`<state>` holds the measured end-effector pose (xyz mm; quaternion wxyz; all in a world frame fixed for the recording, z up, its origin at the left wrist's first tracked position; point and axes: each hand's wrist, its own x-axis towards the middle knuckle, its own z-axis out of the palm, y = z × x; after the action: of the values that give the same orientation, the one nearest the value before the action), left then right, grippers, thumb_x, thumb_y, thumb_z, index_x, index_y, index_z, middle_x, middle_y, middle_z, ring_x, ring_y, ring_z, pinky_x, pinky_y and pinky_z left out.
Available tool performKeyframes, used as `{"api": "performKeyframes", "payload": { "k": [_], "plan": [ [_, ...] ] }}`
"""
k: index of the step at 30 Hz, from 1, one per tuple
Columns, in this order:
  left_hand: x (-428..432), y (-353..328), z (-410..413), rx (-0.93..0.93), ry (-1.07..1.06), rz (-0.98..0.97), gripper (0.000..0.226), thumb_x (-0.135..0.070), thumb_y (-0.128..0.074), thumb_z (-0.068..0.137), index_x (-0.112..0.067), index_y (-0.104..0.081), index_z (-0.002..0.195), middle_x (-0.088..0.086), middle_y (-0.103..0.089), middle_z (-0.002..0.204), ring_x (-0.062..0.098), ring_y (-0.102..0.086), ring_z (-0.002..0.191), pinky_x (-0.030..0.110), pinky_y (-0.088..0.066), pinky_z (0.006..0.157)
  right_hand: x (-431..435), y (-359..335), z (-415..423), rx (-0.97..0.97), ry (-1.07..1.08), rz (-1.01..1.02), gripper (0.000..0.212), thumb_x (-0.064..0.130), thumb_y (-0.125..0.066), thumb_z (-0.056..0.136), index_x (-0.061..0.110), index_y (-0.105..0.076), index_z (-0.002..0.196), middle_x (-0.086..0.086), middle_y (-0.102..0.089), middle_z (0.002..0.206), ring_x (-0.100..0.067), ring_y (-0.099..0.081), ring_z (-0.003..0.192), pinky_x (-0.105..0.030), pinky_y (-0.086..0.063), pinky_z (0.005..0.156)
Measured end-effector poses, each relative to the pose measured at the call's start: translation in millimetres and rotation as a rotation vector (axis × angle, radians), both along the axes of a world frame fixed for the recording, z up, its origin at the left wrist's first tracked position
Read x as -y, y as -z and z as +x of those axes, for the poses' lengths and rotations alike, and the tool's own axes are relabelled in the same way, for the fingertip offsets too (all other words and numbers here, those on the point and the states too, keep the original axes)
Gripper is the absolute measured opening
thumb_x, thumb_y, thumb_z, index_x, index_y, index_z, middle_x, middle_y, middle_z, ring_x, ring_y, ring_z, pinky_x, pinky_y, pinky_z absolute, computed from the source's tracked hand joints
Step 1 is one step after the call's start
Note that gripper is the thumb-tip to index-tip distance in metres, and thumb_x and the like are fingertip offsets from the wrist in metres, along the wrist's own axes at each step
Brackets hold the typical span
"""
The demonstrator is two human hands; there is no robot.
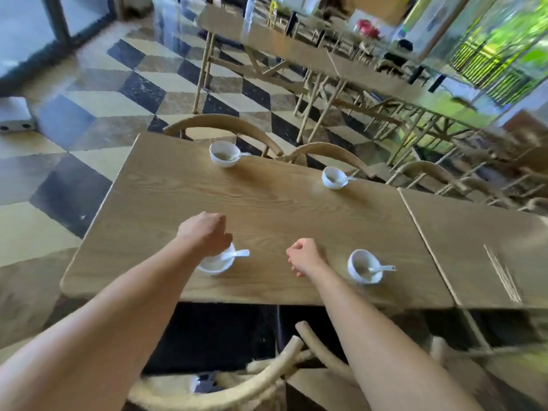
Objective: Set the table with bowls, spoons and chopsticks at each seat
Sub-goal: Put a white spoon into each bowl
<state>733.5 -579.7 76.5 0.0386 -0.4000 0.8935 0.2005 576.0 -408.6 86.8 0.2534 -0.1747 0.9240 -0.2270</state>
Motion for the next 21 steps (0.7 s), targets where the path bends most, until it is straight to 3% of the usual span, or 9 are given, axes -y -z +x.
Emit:
{"api": "performKeyframes", "payload": {
  "k": [3,5,7,11,17,21],
  "plan": [
    [-73.4,-40.6,19.1,0.057,0.178,-0.077,0.024,-0.039,-0.053,0.085,-0.020,-0.066,0.094,0.000,-0.062,0.081,0.023,-0.062,0.072,0.027,-0.048,0.057,-58.2,-29.7,47.8,-0.098,-0.027,0.039,0.015,0.022,-0.057,0.083,0.019,-0.054,0.068,-0.003,-0.063,0.074,-0.028,-0.062,0.074,-0.031,-0.051,0.066],
    [-116.6,-55.8,26.1,0.108,0.287,-0.139,0.021,-0.028,-0.050,0.086,-0.016,-0.065,0.095,-0.001,-0.053,0.073,0.021,-0.058,0.064,0.027,-0.046,0.049,-97.0,-41.8,71.4,-0.118,-0.048,0.075,0.012,0.024,-0.056,0.087,0.017,-0.057,0.078,-0.004,-0.061,0.083,-0.027,-0.059,0.080,-0.031,-0.048,0.070],
    [-156.3,-65.5,33.5,0.166,0.373,-0.195,0.018,-0.026,-0.050,0.087,-0.018,-0.062,0.097,-0.001,-0.052,0.077,0.019,-0.053,0.063,0.026,-0.034,0.043,-135.7,-47.6,89.2,-0.132,-0.092,0.124,0.017,0.026,-0.052,0.090,0.012,-0.061,0.091,-0.010,-0.062,0.095,-0.031,-0.059,0.091,-0.033,-0.048,0.075],
    [-222.0,-68.3,38.2,0.161,0.472,-0.171,0.012,-0.027,-0.049,0.084,-0.020,-0.058,0.079,-0.002,-0.057,0.076,0.020,-0.060,0.069,0.025,-0.038,0.049,-205.9,-55.3,111.8,-0.145,-0.102,0.193,0.015,0.026,-0.054,0.088,0.013,-0.057,0.083,-0.007,-0.060,0.092,-0.027,-0.058,0.081,-0.034,-0.049,0.070],
    [-308.6,-58.5,19.3,0.190,0.601,-0.186,0.018,-0.043,-0.049,0.083,-0.027,-0.048,0.074,-0.005,-0.054,0.076,0.016,-0.053,0.063,0.026,-0.035,0.048,-303.7,-54.3,98.5,-0.216,-0.087,0.210,0.021,0.031,-0.057,0.091,0.012,-0.061,0.099,-0.009,-0.064,0.104,-0.029,-0.063,0.094,-0.038,-0.052,0.077],
    [-368.9,-56.7,-28.7,0.184,0.661,-0.186,0.025,-0.051,-0.047,0.078,-0.028,-0.046,0.070,-0.005,-0.056,0.075,0.014,-0.054,0.062,0.027,-0.037,0.045,-381.0,-48.5,69.8,-0.274,-0.013,0.236,0.020,0.028,-0.056,0.093,0.012,-0.062,0.104,-0.009,-0.065,0.106,-0.030,-0.064,0.098,-0.038,-0.048,0.070]
  ]
}}
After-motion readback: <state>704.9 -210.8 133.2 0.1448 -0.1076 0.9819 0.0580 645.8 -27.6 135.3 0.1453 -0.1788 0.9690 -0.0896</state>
